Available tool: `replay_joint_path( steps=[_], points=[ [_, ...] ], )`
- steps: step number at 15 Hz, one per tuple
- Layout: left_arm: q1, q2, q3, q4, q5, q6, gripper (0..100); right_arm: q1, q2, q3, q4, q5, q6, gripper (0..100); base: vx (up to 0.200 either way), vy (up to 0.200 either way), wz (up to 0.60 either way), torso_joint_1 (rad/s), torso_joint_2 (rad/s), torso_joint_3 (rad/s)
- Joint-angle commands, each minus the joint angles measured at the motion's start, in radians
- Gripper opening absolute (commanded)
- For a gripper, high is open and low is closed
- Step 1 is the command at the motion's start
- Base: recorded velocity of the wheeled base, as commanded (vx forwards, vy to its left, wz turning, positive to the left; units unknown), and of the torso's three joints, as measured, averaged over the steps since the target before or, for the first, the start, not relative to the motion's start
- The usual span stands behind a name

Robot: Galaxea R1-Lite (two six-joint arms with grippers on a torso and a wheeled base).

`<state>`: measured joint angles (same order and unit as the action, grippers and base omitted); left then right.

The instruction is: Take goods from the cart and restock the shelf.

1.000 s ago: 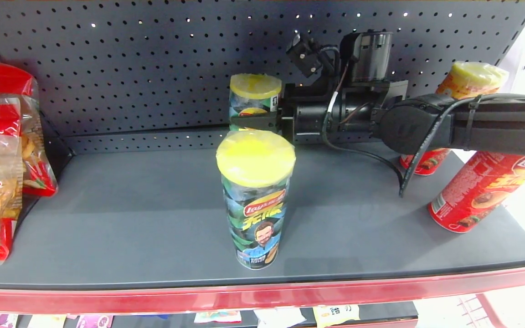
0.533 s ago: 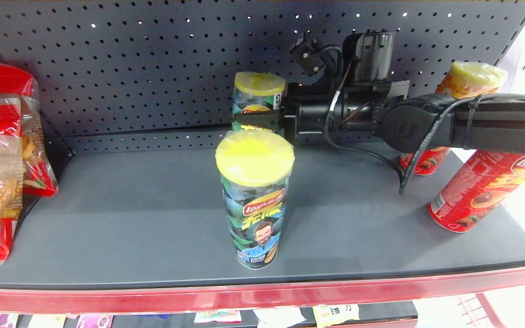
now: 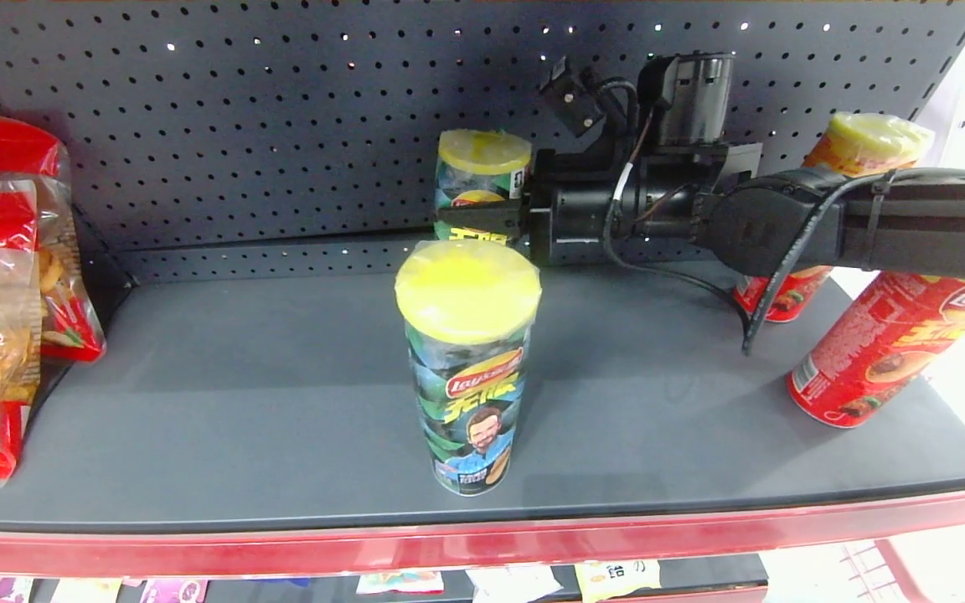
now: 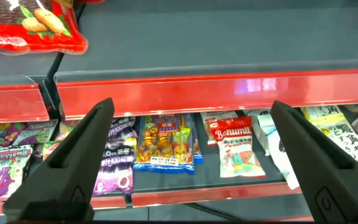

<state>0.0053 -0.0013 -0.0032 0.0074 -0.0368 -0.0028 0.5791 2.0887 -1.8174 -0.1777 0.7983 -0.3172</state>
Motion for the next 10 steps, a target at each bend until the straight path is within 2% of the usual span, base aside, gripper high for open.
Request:
replay_joint_path(
  steps=[1, 7, 8, 10],
  points=[
    [0.001, 0.001, 0.0, 0.0, 0.0, 0.0, 100, 0.001, -0.009, 0.003, -0.003, 0.002, -0.002, 0, 0.0, 0.0, 0.0, 0.0, 0.0, 0.0],
    [0.001, 0.001, 0.0, 0.0, 0.0, 0.001, 100, 0.008, -0.03, 0.106, -0.003, 0.001, -0.068, 0, 0.0, 0.0, 0.0, 0.0, 0.0, 0.0],
    [0.001, 0.001, 0.0, 0.0, 0.0, 0.0, 100, 0.011, -0.03, 0.104, -0.003, 0.001, -0.068, 100, 0.0, 0.0, 0.0, 0.0, 0.0, 0.0],
    [0.001, 0.001, 0.0, 0.0, 0.0, 0.0, 100, 0.018, -0.03, 0.106, -0.005, -0.001, -0.068, 100, 0.0, 0.0, 0.0, 0.0, 0.0, 0.0]
  ],
)
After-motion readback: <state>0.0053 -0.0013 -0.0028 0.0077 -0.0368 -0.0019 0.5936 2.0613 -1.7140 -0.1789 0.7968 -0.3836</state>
